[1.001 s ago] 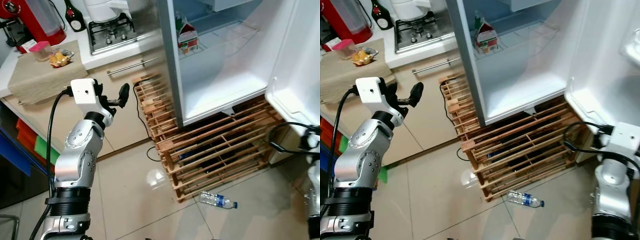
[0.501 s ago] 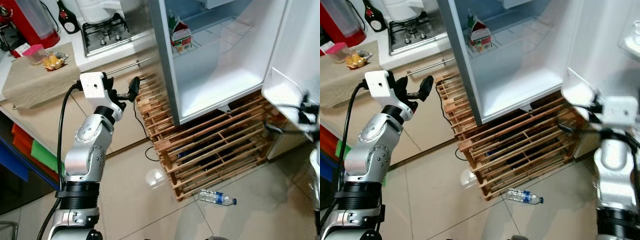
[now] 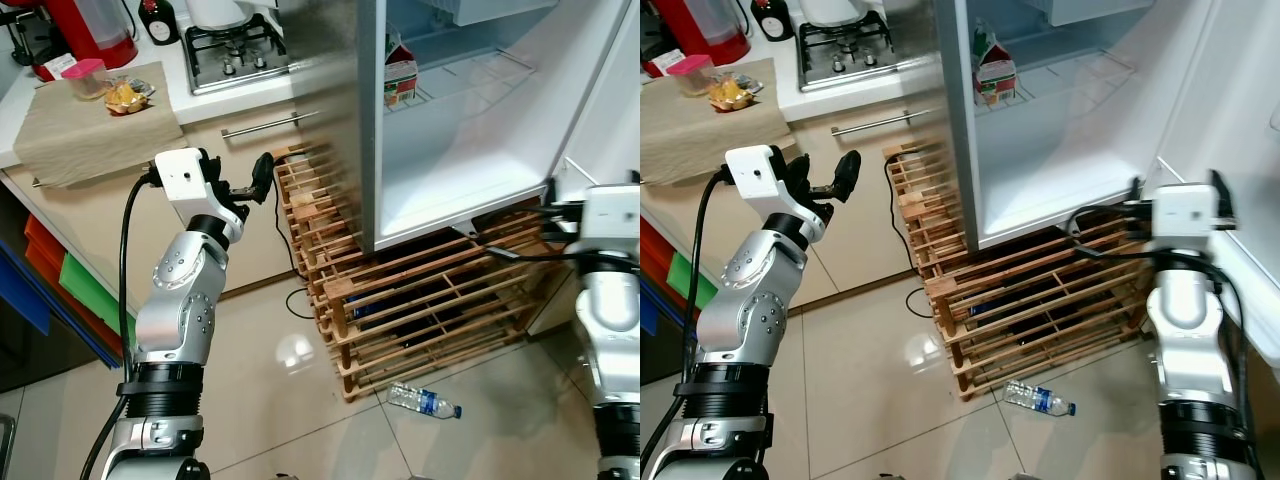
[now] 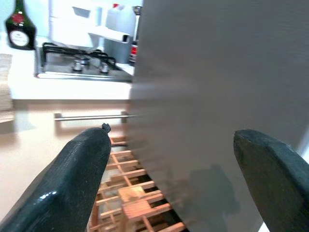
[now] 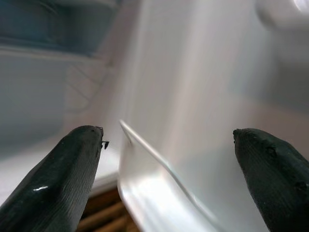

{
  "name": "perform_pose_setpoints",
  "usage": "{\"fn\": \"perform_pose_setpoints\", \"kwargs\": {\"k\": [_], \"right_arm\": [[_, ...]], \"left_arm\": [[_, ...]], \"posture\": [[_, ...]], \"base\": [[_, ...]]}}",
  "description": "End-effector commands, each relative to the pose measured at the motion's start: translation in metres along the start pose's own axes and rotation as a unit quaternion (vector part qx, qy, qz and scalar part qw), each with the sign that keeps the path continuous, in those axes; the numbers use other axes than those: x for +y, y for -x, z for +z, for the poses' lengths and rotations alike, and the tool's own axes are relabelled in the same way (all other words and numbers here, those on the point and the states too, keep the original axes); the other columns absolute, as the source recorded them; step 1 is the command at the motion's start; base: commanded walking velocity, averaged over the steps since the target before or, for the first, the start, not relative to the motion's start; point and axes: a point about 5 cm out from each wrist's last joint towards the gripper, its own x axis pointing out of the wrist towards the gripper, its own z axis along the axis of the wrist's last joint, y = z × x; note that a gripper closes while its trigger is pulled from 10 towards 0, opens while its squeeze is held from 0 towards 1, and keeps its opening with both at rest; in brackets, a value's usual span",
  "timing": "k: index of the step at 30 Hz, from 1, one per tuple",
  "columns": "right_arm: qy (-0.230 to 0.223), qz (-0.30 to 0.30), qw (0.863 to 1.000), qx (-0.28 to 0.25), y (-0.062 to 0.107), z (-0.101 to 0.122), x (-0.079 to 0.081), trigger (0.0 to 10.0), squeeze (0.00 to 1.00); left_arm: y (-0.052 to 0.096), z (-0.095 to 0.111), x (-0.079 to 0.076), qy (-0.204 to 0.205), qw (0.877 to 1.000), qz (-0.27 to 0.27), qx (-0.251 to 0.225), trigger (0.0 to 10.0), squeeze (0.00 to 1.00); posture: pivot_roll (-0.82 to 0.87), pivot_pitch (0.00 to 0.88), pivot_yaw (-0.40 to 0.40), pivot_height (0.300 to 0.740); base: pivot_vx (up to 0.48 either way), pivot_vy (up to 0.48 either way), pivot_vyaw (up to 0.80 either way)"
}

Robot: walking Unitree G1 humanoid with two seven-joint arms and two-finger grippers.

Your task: Restocking fridge

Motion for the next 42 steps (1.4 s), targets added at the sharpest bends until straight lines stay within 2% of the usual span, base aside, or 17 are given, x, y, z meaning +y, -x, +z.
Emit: {"fn": "perform_pose_setpoints", "kwargs": {"k": [1, 5, 6, 8, 10, 13, 15, 16, 17, 20, 21, 23, 28, 33, 40, 42], "right_arm": [[-0.030, 0.009, 0.999, 0.023, 0.007, -0.007, 0.006, 10.0, 0.00], [-0.029, -0.004, 0.999, 0.046, 0.015, -0.017, 0.002, 10.0, 0.00], [-0.023, -0.022, 0.998, 0.057, 0.018, -0.023, -0.006, 10.0, 0.00], [-0.020, -0.028, 0.998, 0.059, 0.019, -0.024, -0.009, 10.0, 0.00], [-0.003, -0.054, 0.996, 0.078, 0.025, -0.032, -0.026, 10.0, 0.00], [-0.004, -0.065, 0.992, 0.105, 0.033, -0.041, -0.035, 10.0, 0.00], [-0.025, -0.044, 0.989, 0.137, 0.040, -0.052, -0.029, 10.0, 0.00], [-0.025, -0.044, 0.989, 0.137, 0.040, -0.052, -0.029, 10.0, 0.00], [-0.041, -0.018, 0.987, 0.156, 0.045, -0.057, -0.019, 10.0, 0.00], [-0.051, 0.043, 0.981, 0.180, 0.058, -0.065, 0.004, 10.0, 0.00], [-0.051, 0.043, 0.981, 0.180, 0.058, -0.065, 0.004, 10.0, 0.00], [-0.046, 0.069, 0.977, 0.197, 0.064, -0.071, 0.014, 10.0, 0.00], [0.001, 0.027, 0.979, 0.201, 0.061, -0.076, -0.010, 10.0, 0.00], [0.014, 0.012, 0.979, 0.204, 0.057, -0.079, -0.023, 10.0, 0.00], [0.049, -0.017, 0.983, 0.177, 0.042, -0.075, -0.036, 10.0, 0.00], [0.077, -0.032, 0.984, 0.157, 0.032, -0.068, -0.047, 10.0, 0.00]], "left_arm": [[-0.004, 0.004, -0.004, -0.005, 1.000, -0.012, -0.006, 10.0, 0.00], [-0.007, 0.004, -0.005, -0.006, 1.000, -0.020, -0.001, 10.0, 0.00], [-0.008, 0.003, -0.006, -0.006, 1.000, -0.024, 0.002, 10.0, 0.00], [-0.009, 0.003, -0.006, -0.006, 1.000, -0.026, 0.003, 10.0, 0.00], [-0.012, 0.001, -0.010, -0.006, 0.999, -0.040, 0.008, 10.0, 0.00], [-0.014, 0.000, -0.014, -0.007, 0.999, -0.050, 0.014, 10.0, 0.00], [-0.015, -0.001, -0.015, -0.007, 0.998, -0.054, 0.016, 10.0, 0.00], [-0.015, -0.001, -0.015, -0.007, 0.998, -0.054, 0.016, 10.0, 0.00], [-0.016, -0.001, -0.015, -0.008, 0.998, -0.055, 0.016, 10.0, 0.00], [-0.017, -0.001, -0.015, -0.008, 0.998, -0.056, 0.017, 10.0, 0.00], [-0.017, -0.001, -0.015, -0.008, 0.998, -0.056, 0.017, 10.0, 0.00], [-0.017, -0.001, -0.015, -0.009, 0.998, -0.057, 0.018, 10.0, 0.00], [-0.016, -0.003, -0.015, -0.009, 0.998, -0.060, 0.020, 10.0, 0.00], [-0.016, -0.002, -0.014, -0.010, 0.998, -0.059, 0.020, 10.0, 0.00], [-0.015, -0.003, -0.012, -0.017, 0.998, -0.061, 0.024, 10.0, 0.00], [-0.015, -0.001, -0.011, -0.020, 0.998, -0.062, 0.024, 10.0, 0.00]], "posture": [[-0.15, 0.000, 0.144, 0.740], [-0.16, 0.000, 0.168, 0.740], [-0.17, 0.000, 0.182, 0.740], [-0.17, 0.000, 0.182, 0.740], [-0.19, 0.000, 0.200, 0.740], [-0.20, 0.000, 0.213, 0.740], [-0.21, 0.000, 0.217, 0.740], [-0.21, 0.000, 0.217, 0.740], [-0.21, 0.000, 0.219, 0.740], [-0.21, 0.000, 0.220, 0.740], [-0.21, 0.000, 0.220, 0.740], [-0.21, 0.000, 0.220, 0.740], [-0.21, 0.000, 0.218, 0.740], [-0.20, 0.000, 0.218, 0.740], [-0.19, 0.000, 0.231, 0.740], [-0.17, 0.000, 0.240, 0.740]], "base": [[0.000, 0.000, 0.00], [0.000, 0.000, 0.00], [0.000, 0.000, 0.00], [0.000, 0.000, 0.00], [0.000, 0.000, 0.00], [0.000, 0.000, 0.00], [0.000, 0.000, 0.00], [0.000, 0.000, 0.00], [0.000, 0.000, 0.00], [0.000, 0.000, 0.00], [0.000, 0.000, 0.00], [0.000, 0.000, 0.00], [0.000, 0.000, 0.00], [0.000, 0.000, 0.00], [0.000, 0.000, 0.00], [0.000, 0.000, 0.00]]}}
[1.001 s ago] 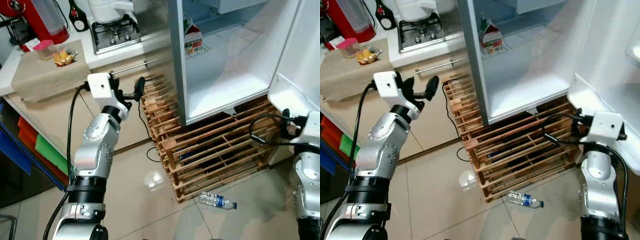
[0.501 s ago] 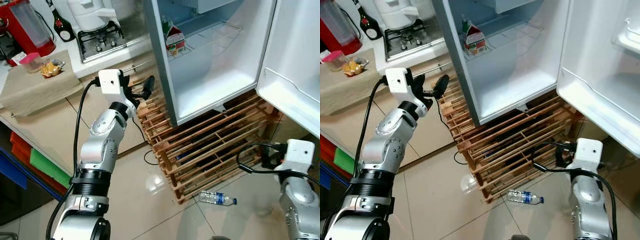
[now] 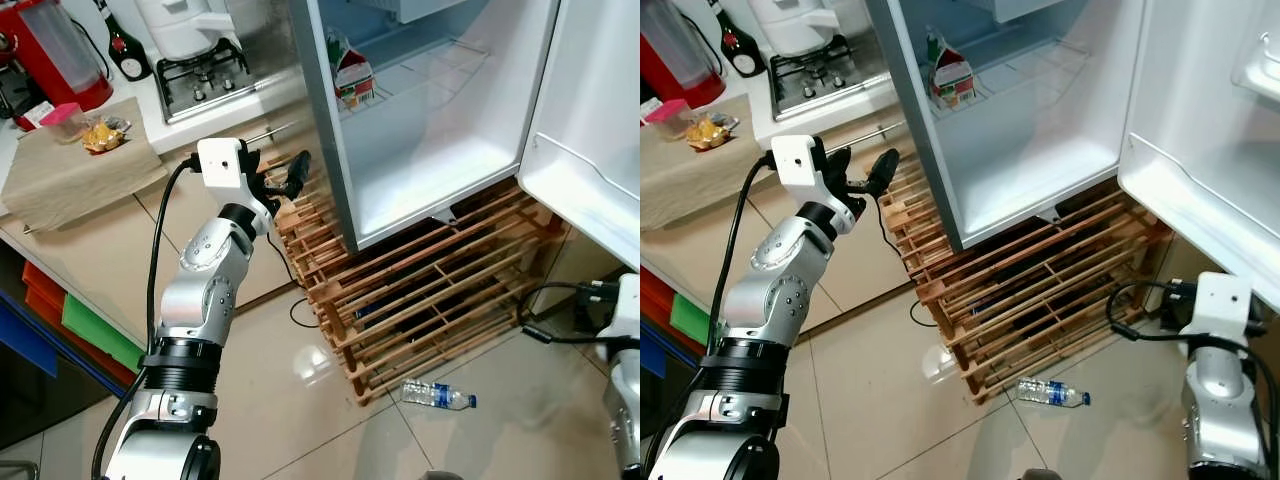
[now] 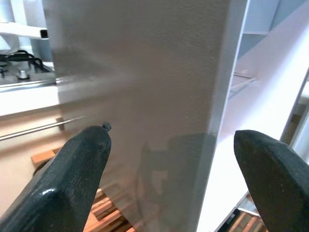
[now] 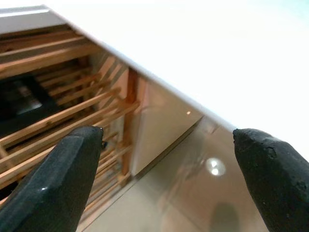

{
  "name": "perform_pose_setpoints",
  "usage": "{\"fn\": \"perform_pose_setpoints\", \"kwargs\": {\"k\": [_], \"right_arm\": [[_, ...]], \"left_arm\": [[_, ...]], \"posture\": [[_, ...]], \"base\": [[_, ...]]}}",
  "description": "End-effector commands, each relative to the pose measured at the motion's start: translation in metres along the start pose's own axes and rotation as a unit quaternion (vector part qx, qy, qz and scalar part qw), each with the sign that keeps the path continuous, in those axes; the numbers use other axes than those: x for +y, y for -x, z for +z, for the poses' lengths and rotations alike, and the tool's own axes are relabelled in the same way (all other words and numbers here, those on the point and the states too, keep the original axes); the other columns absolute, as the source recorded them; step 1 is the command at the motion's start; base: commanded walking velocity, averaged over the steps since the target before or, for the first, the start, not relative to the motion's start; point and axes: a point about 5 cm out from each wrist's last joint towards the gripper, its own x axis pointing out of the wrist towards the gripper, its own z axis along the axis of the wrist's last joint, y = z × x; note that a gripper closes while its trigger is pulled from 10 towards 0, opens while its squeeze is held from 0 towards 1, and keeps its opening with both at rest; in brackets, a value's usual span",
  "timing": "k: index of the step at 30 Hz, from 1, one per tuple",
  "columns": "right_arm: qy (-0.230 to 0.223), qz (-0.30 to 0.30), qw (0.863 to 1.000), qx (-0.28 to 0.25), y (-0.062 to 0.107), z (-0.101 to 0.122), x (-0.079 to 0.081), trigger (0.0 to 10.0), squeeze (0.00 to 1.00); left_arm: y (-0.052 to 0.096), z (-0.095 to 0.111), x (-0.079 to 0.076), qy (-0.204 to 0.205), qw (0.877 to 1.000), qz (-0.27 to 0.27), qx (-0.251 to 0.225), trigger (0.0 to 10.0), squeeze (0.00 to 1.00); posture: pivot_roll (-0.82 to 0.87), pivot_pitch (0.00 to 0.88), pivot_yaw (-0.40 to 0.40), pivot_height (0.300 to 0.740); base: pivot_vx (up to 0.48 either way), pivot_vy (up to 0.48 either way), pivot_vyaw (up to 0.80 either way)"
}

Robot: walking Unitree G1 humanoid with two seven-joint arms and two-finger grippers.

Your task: Restocking fridge

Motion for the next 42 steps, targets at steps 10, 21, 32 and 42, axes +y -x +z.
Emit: {"fn": "perform_pose_setpoints", "kwargs": {"k": [10, 21, 32, 42], "right_arm": [[0.073, -0.066, 0.995, -0.033, -0.022, 0.014, -0.045, 10.0, 0.00], [0.024, 0.063, 0.985, -0.161, -0.002, 0.055, 0.027, 10.0, 0.00], [0.033, 0.001, 0.960, -0.279, -0.003, 0.120, 0.008, 10.0, 0.00], [-0.019, -0.065, 0.979, -0.194, -0.027, 0.101, -0.037, 10.0, 0.00]], "left_arm": [[0.006, 0.003, 0.012, -0.023, 1.000, 0.009, 0.015, 10.0, 0.00], [0.005, 0.001, 0.009, -0.021, 1.000, 0.005, 0.018, 10.0, 0.00], [0.004, 0.002, 0.007, -0.026, 0.999, -0.003, 0.018, 10.0, 0.00], [0.005, 0.002, 0.007, -0.027, 0.999, -0.003, 0.018, 10.0, 0.00]], "posture": [[-0.15, 0.000, 0.263, 0.740], [-0.17, 0.003, 0.258, 0.740], [-0.16, 0.000, 0.259, 0.740], [-0.16, 0.000, 0.252, 0.740]], "base": [[0.000, 0.000, 0.00], [0.000, 0.000, 0.00], [0.000, 0.000, 0.00], [0.000, 0.000, 0.00]]}}
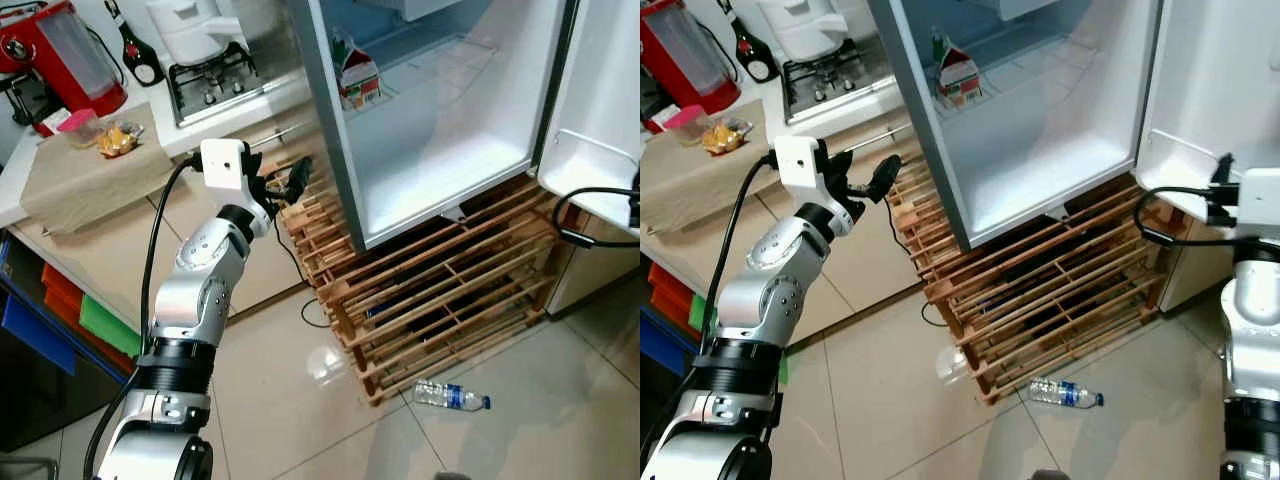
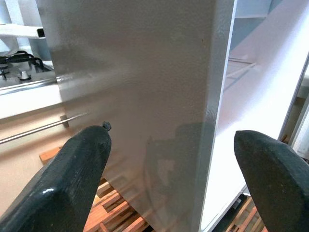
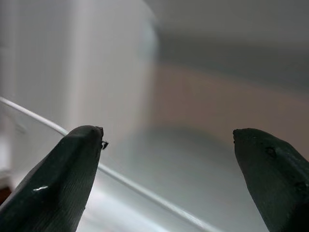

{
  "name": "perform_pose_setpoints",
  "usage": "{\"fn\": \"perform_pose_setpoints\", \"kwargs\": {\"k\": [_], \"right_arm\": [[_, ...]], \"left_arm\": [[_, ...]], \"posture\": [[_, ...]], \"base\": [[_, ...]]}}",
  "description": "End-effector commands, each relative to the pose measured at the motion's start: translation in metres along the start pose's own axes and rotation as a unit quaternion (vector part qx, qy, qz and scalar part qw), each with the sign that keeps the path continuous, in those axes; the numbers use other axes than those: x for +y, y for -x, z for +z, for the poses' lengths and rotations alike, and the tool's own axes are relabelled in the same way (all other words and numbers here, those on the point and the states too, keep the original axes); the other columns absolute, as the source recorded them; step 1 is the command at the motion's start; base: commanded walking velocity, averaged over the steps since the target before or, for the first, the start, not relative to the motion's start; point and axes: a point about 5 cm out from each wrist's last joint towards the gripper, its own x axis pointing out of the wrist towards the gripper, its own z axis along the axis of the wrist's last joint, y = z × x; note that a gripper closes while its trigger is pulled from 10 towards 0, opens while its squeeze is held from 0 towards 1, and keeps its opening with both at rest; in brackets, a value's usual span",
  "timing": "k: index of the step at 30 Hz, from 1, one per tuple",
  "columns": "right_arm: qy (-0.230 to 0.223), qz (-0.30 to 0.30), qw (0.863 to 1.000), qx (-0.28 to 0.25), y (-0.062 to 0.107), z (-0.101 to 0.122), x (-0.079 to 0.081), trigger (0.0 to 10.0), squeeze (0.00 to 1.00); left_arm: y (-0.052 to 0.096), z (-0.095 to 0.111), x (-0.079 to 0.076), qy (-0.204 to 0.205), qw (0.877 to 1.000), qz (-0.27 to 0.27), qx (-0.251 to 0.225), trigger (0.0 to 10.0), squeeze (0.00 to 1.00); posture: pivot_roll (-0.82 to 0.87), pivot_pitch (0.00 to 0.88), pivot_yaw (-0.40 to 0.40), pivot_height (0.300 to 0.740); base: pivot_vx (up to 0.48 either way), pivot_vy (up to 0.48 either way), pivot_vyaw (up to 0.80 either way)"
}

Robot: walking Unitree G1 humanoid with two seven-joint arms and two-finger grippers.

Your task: Restocking fridge

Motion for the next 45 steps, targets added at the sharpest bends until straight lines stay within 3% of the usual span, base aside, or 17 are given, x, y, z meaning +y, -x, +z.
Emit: {"fn": "perform_pose_setpoints", "kwargs": {"k": [1, 3, 8, 11, 14, 17, 20, 24, 25, 26, 29, 30, 32, 35, 36, 40, 45], "right_arm": [[-0.034, -0.006, 0.999, 0.023, -0.003, -0.006, -0.003, 10.0, 0.00], [-0.051, -0.012, 0.998, 0.038, -0.003, -0.010, -0.006, 10.0, 0.00], [-0.160, -0.025, 0.979, 0.120, -0.004, -0.034, -0.011, 10.0, 0.00], [-0.174, -0.023, 0.976, 0.126, -0.004, -0.035, -0.009, 10.0, 0.00], [-0.209, 0.010, 0.968, 0.141, 0.002, -0.038, 0.003, 10.0, 0.00], [-0.212, 0.037, 0.965, 0.148, 0.008, -0.039, 0.012, 10.0, 0.00], [-0.200, 0.087, 0.961, 0.170, 0.032, -0.047, 0.032, 10.0, 0.00], [-0.203, 0.101, 0.957, 0.179, 0.044, -0.048, 0.043, 10.0, 0.00], [-0.210, 0.131, 0.956, 0.155, 0.060, -0.034, 0.072, 10.0, 0.00], [-0.210, 0.131, 0.956, 0.155, 0.060, -0.034, 0.072, 10.0, 0.00], [-0.227, 0.166, 0.953, 0.109, 0.079, -0.005, 0.111, 10.0, 0.00], [-0.227, 0.166, 0.953, 0.109, 0.079, -0.005, 0.111, 10.0, 0.00], [-0.251, 0.211, 0.940, 0.090, 0.093, 0.015, 0.144, 10.0, 0.00], [-0.256, 0.228, 0.935, 0.095, 0.097, 0.019, 0.155, 10.0, 0.00], [-0.254, 0.248, 0.930, 0.096, 0.099, 0.020, 0.162, 10.0, 0.00], [-0.232, 0.295, 0.922, 0.100, 0.094, 0.017, 0.175, 10.0, 0.00], [-0.222, 0.307, 0.921, 0.092, 0.084, 0.018, 0.175, 10.0, 0.00]], "left_arm": [[0.004, 0.002, 0.007, -0.011, 1.000, 0.010, -0.002, 10.0, 0.00], [0.004, 0.003, 0.007, -0.011, 1.000, 0.009, -0.002, 10.0, 0.00], [0.003, 0.002, 0.005, -0.012, 1.000, 0.005, 0.000, 10.0, 0.00], [0.003, 0.002, 0.005, -0.012, 1.000, 0.004, 0.000, 10.0, 0.00], [0.002, 0.003, 0.005, -0.011, 1.000, 0.005, -0.002, 10.0, 0.00], [0.002, 0.003, 0.005, -0.011, 1.000, 0.006, -0.003, 10.0, 0.00], [0.004, 0.000, 0.005, -0.007, 1.000, 0.009, 0.000, 10.0, 0.00], [0.004, -0.002, 0.004, -0.006, 1.000, 0.008, 0.002, 10.0, 0.00], [0.003, -0.001, 0.005, -0.010, 1.000, 0.007, 0.002, 10.0, 0.00], [0.003, -0.001, 0.005, -0.010, 1.000, 0.007, 0.002, 10.0, 0.00], [0.004, 0.000, 0.008, -0.031, 0.999, 0.018, 0.000, 10.0, 0.00], [0.004, 0.000, 0.008, -0.031, 0.999, 0.018, 0.000, 10.0, 0.00], [0.013, -0.003, 0.015, -0.030, 0.999, 0.043, -0.003, 10.0, 0.00], [0.017, -0.004, 0.020, -0.029, 0.998, 0.056, -0.003, 10.0, 0.00], [0.023, -0.008, 0.025, -0.030, 0.997, 0.073, -0.001, 10.0, 0.00], [0.049, -0.022, 0.045, -0.045, 0.989, 0.141, 0.015, 10.0, 0.00], [0.058, -0.030, 0.041, -0.051, 0.987, 0.148, 0.025, 10.0, 0.00]], "posture": [[-0.16, 0.000, 0.253, 0.740], [-0.16, 0.000, 0.254, 0.740], [-0.17, 0.000, 0.256, 0.740], [-0.17, 0.000, 0.256, 0.740], [-0.17, 0.000, 0.249, 0.740], [-0.17, 0.000, 0.244, 0.740], [-0.18, 0.000, 0.240, 0.740], [-0.18, 0.000, 0.243, 0.740], [-0.18, 0.000, 0.247, 0.740], [-0.18, 0.000, 0.247, 0.740], [-0.18, 0.000, 0.242, 0.740], [-0.18, 0.000, 0.242, 0.740], [-0.16, 0.000, 0.203, 0.740], [-0.16, 0.000, 0.203, 0.740], [-0.13, 0.000, 0.143, 0.740], [-0.10, 0.000, 0.084, 0.740], [-0.07, 0.000, 0.040, 0.740]], "base": [[0.000, 0.000, 0.00], [0.000, 0.000, 0.00], [0.000, 0.000, 0.00], [0.000, 0.000, 0.00], [0.000, 0.000, 0.00], [0.000, 0.000, 0.00], [0.000, 0.000, 0.00], [0.000, 0.000, 0.00], [0.000, 0.000, 0.00], [0.000, 0.000, 0.00], [0.000, 0.000, 0.00], [0.000, 0.000, 0.00], [0.000, 0.000, 0.00], [0.000, 0.000, 0.00], [0.000, 0.000, 0.57], [0.000, 0.000, 0.54], [0.000, 0.000, 0.48]]}}
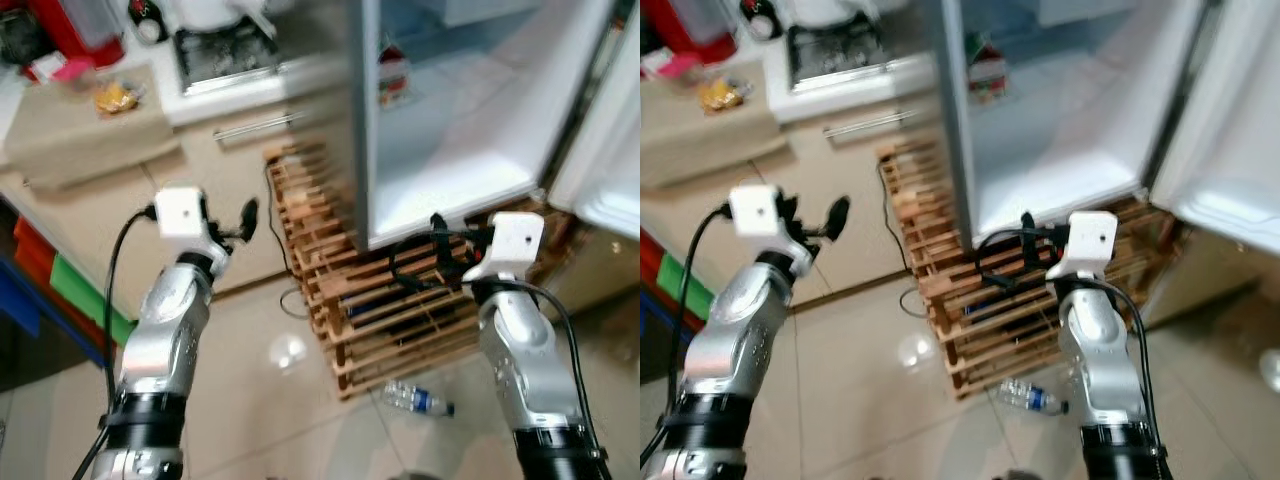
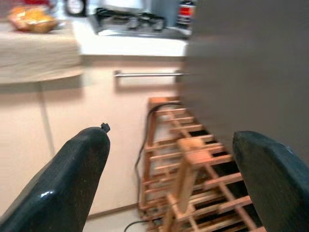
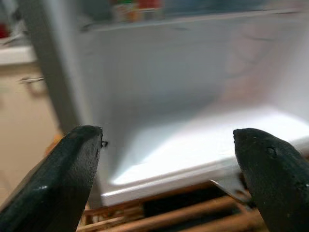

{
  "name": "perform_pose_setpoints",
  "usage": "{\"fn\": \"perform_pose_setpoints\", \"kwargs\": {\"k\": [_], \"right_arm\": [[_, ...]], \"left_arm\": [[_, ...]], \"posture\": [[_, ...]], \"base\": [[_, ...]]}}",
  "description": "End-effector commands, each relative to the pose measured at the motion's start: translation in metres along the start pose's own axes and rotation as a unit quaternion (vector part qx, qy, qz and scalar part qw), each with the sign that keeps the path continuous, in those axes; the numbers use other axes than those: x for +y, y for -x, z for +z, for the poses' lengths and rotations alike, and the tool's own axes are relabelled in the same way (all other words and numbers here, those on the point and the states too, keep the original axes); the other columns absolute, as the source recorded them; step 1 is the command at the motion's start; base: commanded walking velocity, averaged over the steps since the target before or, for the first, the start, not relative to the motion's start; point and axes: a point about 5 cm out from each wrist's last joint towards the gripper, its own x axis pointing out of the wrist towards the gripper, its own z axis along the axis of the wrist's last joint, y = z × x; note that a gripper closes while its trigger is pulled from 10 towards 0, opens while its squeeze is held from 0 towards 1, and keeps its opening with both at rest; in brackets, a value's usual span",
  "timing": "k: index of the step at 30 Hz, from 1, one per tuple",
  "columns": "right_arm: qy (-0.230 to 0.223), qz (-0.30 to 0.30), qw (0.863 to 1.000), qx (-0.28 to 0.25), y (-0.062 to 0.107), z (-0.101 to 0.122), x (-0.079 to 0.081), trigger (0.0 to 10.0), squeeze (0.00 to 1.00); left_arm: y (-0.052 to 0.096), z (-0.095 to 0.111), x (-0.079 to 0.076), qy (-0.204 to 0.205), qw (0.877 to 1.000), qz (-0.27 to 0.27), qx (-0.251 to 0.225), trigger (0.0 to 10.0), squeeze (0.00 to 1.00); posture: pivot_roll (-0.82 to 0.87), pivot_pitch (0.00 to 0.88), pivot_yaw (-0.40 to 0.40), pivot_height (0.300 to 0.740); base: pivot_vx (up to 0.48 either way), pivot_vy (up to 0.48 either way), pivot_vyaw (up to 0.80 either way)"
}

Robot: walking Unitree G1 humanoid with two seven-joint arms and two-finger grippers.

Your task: Restocking fridge

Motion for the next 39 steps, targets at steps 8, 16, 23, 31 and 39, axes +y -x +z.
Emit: {"fn": "perform_pose_setpoints", "kwargs": {"k": [8, 16, 23, 31, 39], "right_arm": [[0.025, 0.024, 0.999, -0.002, -0.010, 0.001, 0.002, 10.0, 0.00], [0.012, 0.004, 1.000, -0.018, -0.012, 0.002, 0.001, 10.0, 0.00], [0.000, 0.019, 1.000, -0.004, -0.011, -0.006, 0.003, 10.0, 0.00], [0.001, 0.039, 0.999, -0.002, -0.019, -0.006, 0.011, 10.0, 0.00], [0.008, 0.033, 0.999, -0.005, -0.020, -0.008, 0.014, 10.0, 0.00]], "left_arm": [[0.008, -0.001, -0.029, -0.033, 0.999, -0.043, -0.004, 10.0, 0.00], [0.001, 0.006, -0.025, -0.023, 0.999, -0.044, -0.008, 10.0, 0.00], [0.000, 0.005, -0.035, -0.017, 0.999, -0.029, -0.013, 10.0, 0.00], [-0.009, 0.013, -0.036, -0.033, 0.998, -0.032, -0.031, 10.0, 0.00], [-0.014, 0.019, -0.035, -0.045, 0.997, -0.046, -0.041, 10.0, 0.00]], "posture": [[-0.06, 0.000, 0.045, 0.740], [-0.06, 0.000, 0.075, 0.740], [-0.05, 0.000, 0.049, 0.740], [-0.05, 0.000, 0.033, 0.740], [-0.05, 0.000, 0.055, 0.740]], "base": [[0.000, 0.000, 0.45], [0.000, 0.292, 0.38], [0.000, 0.480, 0.06], [0.000, 0.180, 0.62], [0.145, 0.107, 0.34]]}}
